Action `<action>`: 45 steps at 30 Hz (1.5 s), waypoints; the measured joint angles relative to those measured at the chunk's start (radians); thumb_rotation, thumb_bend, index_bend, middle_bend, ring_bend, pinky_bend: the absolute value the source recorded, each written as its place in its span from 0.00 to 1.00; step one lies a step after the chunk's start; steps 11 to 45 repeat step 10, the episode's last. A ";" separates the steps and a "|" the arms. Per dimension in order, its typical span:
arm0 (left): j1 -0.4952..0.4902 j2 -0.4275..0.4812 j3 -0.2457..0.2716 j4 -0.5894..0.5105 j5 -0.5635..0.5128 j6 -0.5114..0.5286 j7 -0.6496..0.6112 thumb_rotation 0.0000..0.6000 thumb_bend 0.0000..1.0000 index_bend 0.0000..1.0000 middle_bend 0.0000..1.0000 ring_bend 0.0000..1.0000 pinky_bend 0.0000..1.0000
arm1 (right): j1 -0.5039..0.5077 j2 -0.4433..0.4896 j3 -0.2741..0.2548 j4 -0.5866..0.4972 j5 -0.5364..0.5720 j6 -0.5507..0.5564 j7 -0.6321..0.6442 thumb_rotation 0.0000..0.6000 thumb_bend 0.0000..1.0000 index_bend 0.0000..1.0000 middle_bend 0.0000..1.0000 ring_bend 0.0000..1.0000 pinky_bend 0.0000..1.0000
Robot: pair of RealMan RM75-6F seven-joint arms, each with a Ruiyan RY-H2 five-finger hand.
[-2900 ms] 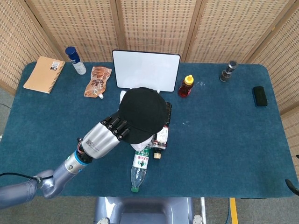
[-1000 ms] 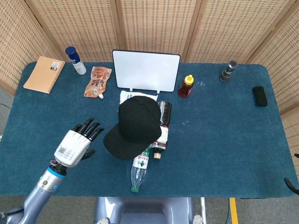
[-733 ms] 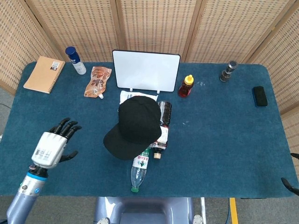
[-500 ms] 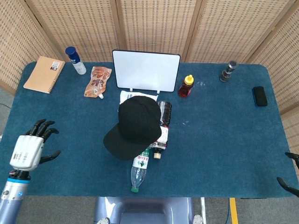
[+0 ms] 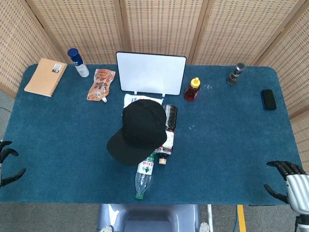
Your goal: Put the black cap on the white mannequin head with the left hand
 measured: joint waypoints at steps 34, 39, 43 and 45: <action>0.022 0.023 -0.003 -0.016 0.016 -0.025 -0.031 1.00 0.12 0.44 0.25 0.16 0.44 | 0.014 -0.008 -0.007 -0.002 0.010 -0.013 -0.009 1.00 0.20 0.33 0.38 0.33 0.33; 0.022 0.023 -0.003 -0.016 0.016 -0.025 -0.031 1.00 0.12 0.44 0.25 0.16 0.44 | 0.014 -0.008 -0.007 -0.002 0.010 -0.013 -0.009 1.00 0.20 0.33 0.38 0.33 0.33; 0.022 0.023 -0.003 -0.016 0.016 -0.025 -0.031 1.00 0.12 0.44 0.25 0.16 0.44 | 0.014 -0.008 -0.007 -0.002 0.010 -0.013 -0.009 1.00 0.20 0.33 0.38 0.33 0.33; 0.022 0.023 -0.003 -0.016 0.016 -0.025 -0.031 1.00 0.12 0.44 0.25 0.16 0.44 | 0.014 -0.008 -0.007 -0.002 0.010 -0.013 -0.009 1.00 0.20 0.33 0.38 0.33 0.33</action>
